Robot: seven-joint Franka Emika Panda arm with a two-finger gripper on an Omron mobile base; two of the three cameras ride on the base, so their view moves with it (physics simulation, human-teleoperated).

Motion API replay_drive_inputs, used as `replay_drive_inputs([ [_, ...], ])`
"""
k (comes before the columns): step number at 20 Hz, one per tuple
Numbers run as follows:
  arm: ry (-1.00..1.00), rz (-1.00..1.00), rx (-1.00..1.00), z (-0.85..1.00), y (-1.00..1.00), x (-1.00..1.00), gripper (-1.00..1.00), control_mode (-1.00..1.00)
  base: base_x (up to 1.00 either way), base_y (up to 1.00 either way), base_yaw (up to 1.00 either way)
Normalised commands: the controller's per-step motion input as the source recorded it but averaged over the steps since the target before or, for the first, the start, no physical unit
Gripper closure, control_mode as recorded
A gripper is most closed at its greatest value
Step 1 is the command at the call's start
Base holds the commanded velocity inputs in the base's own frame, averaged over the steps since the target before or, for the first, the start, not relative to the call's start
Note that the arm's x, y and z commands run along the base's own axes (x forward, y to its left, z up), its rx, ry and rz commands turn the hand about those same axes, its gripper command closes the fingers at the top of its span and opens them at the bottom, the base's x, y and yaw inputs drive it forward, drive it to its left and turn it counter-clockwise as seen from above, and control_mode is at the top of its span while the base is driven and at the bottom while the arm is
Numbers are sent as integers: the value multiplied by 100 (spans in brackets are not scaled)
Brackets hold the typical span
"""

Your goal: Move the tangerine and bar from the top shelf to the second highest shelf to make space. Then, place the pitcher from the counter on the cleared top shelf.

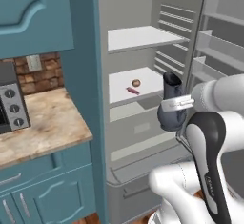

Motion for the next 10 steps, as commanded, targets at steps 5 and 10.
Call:
replay_drive_inputs([
  [5,0,0,0,0,0,0,100,100,38,-35,23],
  [10,0,0,0,0,0,0,100,100,47,-27,17],
])
